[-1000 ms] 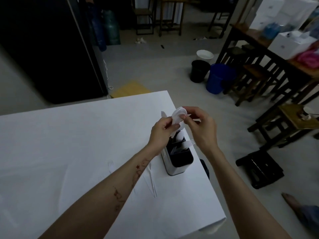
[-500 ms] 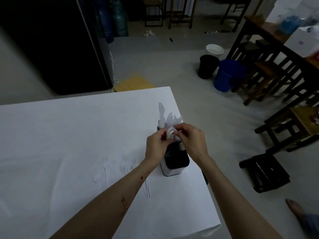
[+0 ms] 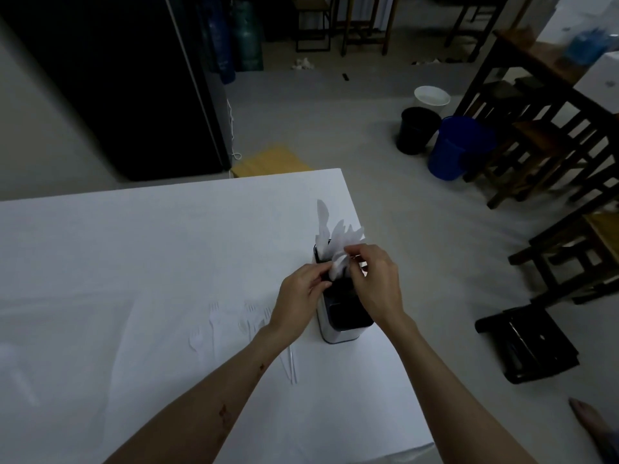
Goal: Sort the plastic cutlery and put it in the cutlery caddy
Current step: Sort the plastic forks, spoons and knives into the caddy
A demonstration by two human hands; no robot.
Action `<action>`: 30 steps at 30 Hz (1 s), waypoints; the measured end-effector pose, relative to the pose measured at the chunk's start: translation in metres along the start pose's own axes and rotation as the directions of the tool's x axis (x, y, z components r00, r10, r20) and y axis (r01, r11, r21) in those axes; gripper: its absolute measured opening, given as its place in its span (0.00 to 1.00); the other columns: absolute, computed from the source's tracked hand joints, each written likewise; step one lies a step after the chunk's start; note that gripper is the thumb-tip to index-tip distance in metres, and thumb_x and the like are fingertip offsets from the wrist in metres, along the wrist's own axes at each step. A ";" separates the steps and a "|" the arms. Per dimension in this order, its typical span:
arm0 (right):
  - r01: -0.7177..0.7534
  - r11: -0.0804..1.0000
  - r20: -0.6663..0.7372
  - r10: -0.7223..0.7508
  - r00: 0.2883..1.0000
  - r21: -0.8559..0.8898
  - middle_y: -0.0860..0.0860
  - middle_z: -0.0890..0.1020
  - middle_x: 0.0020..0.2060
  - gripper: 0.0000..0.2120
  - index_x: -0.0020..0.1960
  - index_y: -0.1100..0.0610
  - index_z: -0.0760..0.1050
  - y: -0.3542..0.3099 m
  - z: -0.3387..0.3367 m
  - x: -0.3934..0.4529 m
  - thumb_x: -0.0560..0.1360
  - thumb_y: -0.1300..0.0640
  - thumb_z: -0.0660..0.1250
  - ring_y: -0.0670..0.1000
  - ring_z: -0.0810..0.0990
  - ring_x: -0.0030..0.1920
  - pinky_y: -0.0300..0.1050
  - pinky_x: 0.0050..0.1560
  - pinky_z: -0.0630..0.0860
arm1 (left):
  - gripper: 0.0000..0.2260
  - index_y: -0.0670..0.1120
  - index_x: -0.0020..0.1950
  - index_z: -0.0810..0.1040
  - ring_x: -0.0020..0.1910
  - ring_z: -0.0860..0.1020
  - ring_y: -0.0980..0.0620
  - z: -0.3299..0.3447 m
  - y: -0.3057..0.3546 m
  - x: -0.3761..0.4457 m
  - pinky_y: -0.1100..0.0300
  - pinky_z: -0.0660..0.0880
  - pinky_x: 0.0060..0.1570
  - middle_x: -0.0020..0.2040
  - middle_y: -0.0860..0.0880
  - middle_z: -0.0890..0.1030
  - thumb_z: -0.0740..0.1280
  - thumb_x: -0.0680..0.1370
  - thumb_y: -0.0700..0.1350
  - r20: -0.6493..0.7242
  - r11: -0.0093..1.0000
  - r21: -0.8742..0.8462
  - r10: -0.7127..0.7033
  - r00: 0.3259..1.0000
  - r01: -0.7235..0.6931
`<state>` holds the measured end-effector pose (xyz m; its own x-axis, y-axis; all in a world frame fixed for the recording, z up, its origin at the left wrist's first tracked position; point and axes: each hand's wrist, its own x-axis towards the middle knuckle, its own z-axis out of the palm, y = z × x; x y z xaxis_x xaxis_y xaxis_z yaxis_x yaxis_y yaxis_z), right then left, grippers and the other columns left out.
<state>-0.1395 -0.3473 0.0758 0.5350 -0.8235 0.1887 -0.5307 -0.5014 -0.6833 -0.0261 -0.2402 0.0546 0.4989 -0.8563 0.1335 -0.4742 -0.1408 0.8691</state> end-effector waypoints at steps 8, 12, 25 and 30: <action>0.039 0.998 -0.100 -0.044 0.994 -0.048 0.50 0.82 0.54 0.13 0.56 0.55 0.80 -0.007 0.006 -0.004 0.75 0.66 0.65 0.52 0.75 0.54 0.27 0.53 0.61 | 0.07 0.48 0.56 0.79 0.52 0.77 0.57 -0.015 0.000 0.010 0.60 0.76 0.53 0.53 0.52 0.76 0.63 0.80 0.42 -0.214 0.999 -0.030 -0.022 0.976 0.016; 0.036 0.999 -0.101 -0.040 0.994 -0.036 0.50 0.81 0.56 0.13 0.58 0.55 0.80 -0.015 0.008 -0.003 0.76 0.65 0.64 0.50 0.74 0.56 0.28 0.54 0.61 | 0.11 0.47 0.62 0.75 0.55 0.75 0.57 -0.030 0.025 0.054 0.68 0.74 0.54 0.58 0.52 0.76 0.65 0.79 0.44 -0.266 0.979 -0.174 -0.153 0.952 0.109; 0.033 0.999 -0.156 -0.036 0.987 -0.023 0.48 0.82 0.53 0.12 0.55 0.54 0.80 -0.020 0.008 -0.010 0.76 0.65 0.64 0.51 0.74 0.52 0.31 0.52 0.64 | 0.03 0.44 0.46 0.79 0.44 0.79 0.58 -0.033 0.024 0.062 0.73 0.72 0.45 0.44 0.53 0.82 0.66 0.77 0.38 -0.171 0.991 -0.133 -0.054 0.984 0.031; 0.067 0.996 -0.182 -0.076 0.980 -0.055 0.48 0.82 0.53 0.14 0.56 0.53 0.80 -0.019 0.017 -0.015 0.75 0.66 0.64 0.53 0.75 0.53 0.41 0.55 0.67 | 0.11 0.43 0.59 0.81 0.53 0.79 0.58 -0.034 0.003 0.044 0.77 0.70 0.52 0.55 0.51 0.83 0.63 0.80 0.38 -0.098 0.989 -0.103 -0.118 0.988 0.108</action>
<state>-0.1261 -0.3211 0.0743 0.4456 -0.8172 0.3655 -0.5289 -0.5697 -0.6291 0.0188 -0.2613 0.0789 0.6199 -0.7810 0.0756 -0.3400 -0.1805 0.9230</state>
